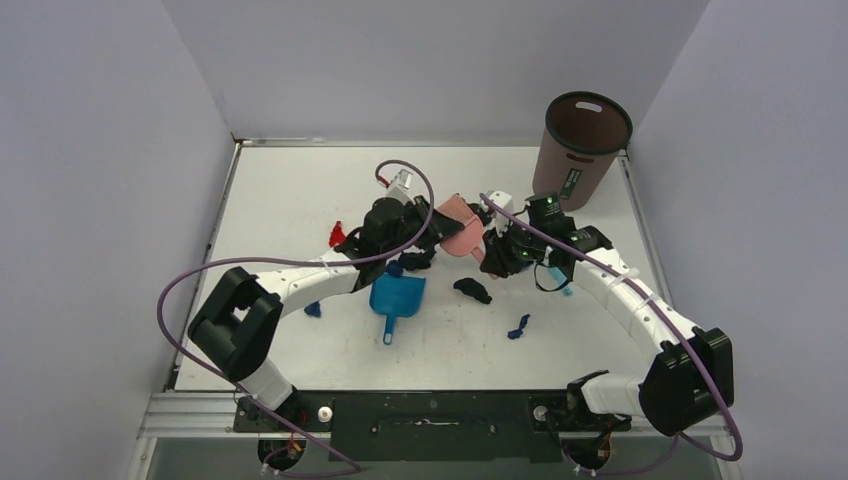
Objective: Sweep away the paper scraps from the table
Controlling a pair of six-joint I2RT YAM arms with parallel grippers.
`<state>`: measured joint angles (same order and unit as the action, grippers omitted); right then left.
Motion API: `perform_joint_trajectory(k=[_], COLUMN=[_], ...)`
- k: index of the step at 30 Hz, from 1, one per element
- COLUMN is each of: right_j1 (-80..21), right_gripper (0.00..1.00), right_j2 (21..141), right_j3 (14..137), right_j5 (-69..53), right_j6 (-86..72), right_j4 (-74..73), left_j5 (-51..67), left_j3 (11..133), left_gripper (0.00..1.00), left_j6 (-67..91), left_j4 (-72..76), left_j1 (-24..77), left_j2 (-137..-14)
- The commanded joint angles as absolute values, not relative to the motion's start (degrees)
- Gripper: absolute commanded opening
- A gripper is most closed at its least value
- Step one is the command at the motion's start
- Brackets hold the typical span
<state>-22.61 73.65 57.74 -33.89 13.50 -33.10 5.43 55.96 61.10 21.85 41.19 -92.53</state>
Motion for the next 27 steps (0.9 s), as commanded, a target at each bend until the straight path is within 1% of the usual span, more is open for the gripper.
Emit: perform_joint_trajectory(k=[1, 2, 3, 4, 5, 6, 7, 8, 9, 13, 18, 21, 27], right_j1=[-22.82, -22.27, -20.54, -17.67, -13.85, -11.03, -8.37, -6.98, -6.38, -6.17, -6.76, -7.23, -9.34], right_gripper=[0.05, 0.07, 0.15, 0.30, 0.52, 0.67, 0.76, 0.82, 0.85, 0.87, 0.89, 0.87, 0.78], right_j2=[70.86, 70.81, 70.80, 70.80, 70.88, 71.58, 72.54, 73.71, 74.98, 79.68, 79.26, 78.51, 76.19], right_j3=[57.73, 57.86, 58.06, 58.05, 57.87, 57.76, 58.00, 58.34, 58.51, 57.74, 56.83, 55.88, 54.70], right_j5=[-34.97, -35.69, -38.38, -44.67, -51.95, -57.83, -63.39, -66.92, -70.02, -76.19, -75.44, -76.36, -77.16], right_j6=[14.42, 14.00, 13.41, 13.26, 12.93, 11.03, 9.96, 9.61, 8.34, -1.37, -5.86, -9.36, -12.22], right_j4=[-29.57, -29.65, -29.80, -30.02, -30.13, -29.97, -30.07, -30.82, -31.38, -28.04, -24.96, -22.65, -19.81], left_j5=[11.05, 11.00, 10.88, 10.39, 9.49, 8.31, 7.29, 6.23, 5.52, 5.86, 6.34, 5.30, 5.42], left_j3=[54.35, 53.28, 51.91, 49.65, 47.13, 44.52, 42.16, 40.11, 38.33, 34.91, 34.17, 34.20, 35.77], left_gripper=[0.03, 0.00, 0.00, 0.00, 0.00, 0.00, 0.00, 0.00, 0.00, 0.00, 0.00, 0.00, 0.00], left_j6=[66.86, 67.55, 68.61, 69.99, 72.08, 74.13, 75.79, 77.26, 77.63, 78.44, 82.75, 85.41, 87.70], left_j4=[33.24, 34.13, 35.49, 38.39, 42.06, 45.27, 48.35, 51.79, 55.03, 66.52, 77.28, 80.21, 82.35], left_j1=[39.80, 39.55, 39.21, 38.75, 38.29, 37.84, 37.47, 37.23, 37.11, 37.09, 37.08, 37.17, 37.63], left_j2=[-92.35, -91.82, -90.96, -89.88, -88.66, -87.39, -86.30, -85.37, -84.63, -84.97, -90.47, -92.87, -96.06])
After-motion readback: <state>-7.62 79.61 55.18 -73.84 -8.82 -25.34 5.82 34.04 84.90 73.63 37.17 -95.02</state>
